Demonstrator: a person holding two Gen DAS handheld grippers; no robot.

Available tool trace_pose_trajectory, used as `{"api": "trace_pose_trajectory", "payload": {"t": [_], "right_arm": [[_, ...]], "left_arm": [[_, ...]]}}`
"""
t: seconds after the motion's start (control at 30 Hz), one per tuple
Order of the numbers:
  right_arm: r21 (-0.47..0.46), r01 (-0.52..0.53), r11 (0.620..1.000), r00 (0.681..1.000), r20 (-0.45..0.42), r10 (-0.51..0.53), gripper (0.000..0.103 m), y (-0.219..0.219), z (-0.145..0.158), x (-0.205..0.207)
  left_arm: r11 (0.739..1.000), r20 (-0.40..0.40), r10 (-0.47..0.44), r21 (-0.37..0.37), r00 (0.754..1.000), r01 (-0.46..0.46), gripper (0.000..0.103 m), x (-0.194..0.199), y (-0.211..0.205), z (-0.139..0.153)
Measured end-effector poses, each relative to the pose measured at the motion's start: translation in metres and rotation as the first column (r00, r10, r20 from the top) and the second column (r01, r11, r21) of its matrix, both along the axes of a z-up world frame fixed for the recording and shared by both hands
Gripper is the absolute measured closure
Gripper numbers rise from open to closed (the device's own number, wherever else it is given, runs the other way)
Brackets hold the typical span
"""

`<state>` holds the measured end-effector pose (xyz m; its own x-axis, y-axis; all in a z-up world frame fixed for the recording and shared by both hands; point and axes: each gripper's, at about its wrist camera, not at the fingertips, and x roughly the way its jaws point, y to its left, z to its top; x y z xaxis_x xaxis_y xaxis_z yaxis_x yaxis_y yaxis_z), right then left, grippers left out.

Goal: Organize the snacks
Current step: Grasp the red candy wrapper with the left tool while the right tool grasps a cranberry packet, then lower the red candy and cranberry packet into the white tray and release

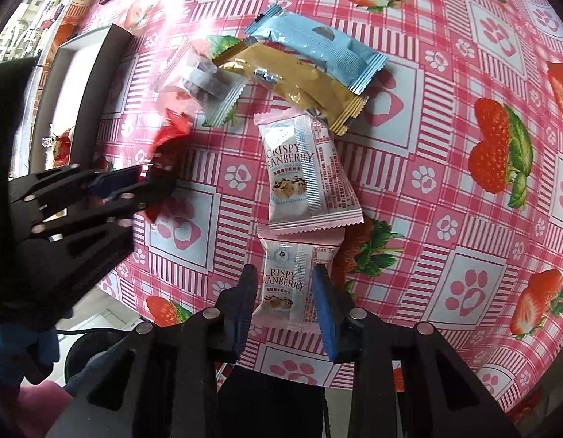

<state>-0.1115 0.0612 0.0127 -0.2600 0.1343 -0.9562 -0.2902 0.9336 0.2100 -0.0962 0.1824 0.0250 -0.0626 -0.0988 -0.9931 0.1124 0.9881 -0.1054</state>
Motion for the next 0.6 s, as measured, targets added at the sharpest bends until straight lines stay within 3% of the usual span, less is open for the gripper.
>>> {"api": "trace_pose_trajectory", "payload": {"t": [0.07,0.1,0.13,0.17,0.33,0.5,0.57,0.6], "right_arm": [[0.000,-0.001,1.000,1.000,-0.023,0.001,0.065,0.010,-0.004,-0.001],[-0.018,0.000,1.000,1.000,-0.026,0.000,0.056,0.009,-0.006,-0.001],[-0.030,0.004,1.000,1.000,-0.020,-0.005,0.029,0.005,-0.008,-0.005],[-0.047,0.015,0.999,1.000,-0.007,-0.015,0.012,0.002,-0.007,-0.004],[-0.101,0.036,0.994,0.999,0.014,-0.035,0.012,-0.017,-0.006,0.000],[-0.129,0.039,0.991,0.999,-0.024,-0.042,0.015,-0.014,-0.032,0.007],[-0.157,0.017,0.987,0.998,-0.051,-0.025,0.033,-0.006,-0.043,0.003],[-0.190,-0.011,0.982,0.999,-0.037,0.004,0.036,-0.001,-0.043,0.000]], "left_arm": [[0.999,0.022,0.021,-0.036,1.000,-0.020,0.081,-0.005,0.011,0.011],[0.998,0.032,0.030,-0.048,0.999,-0.028,0.081,-0.005,0.015,0.017],[0.997,0.039,0.041,-0.062,0.998,-0.038,0.081,-0.006,0.019,0.022],[0.996,0.043,0.052,-0.080,0.998,-0.048,0.081,-0.007,0.024,0.027],[0.993,0.061,0.051,-0.107,0.997,-0.045,0.081,-0.005,0.037,0.044],[0.995,0.071,0.027,-0.099,0.997,-0.020,0.081,-0.006,0.048,0.055],[0.995,0.074,0.025,-0.102,0.997,-0.018,0.081,-0.009,0.057,0.063],[0.995,0.077,0.023,-0.103,0.997,-0.015,0.081,-0.012,0.057,0.063]]}}
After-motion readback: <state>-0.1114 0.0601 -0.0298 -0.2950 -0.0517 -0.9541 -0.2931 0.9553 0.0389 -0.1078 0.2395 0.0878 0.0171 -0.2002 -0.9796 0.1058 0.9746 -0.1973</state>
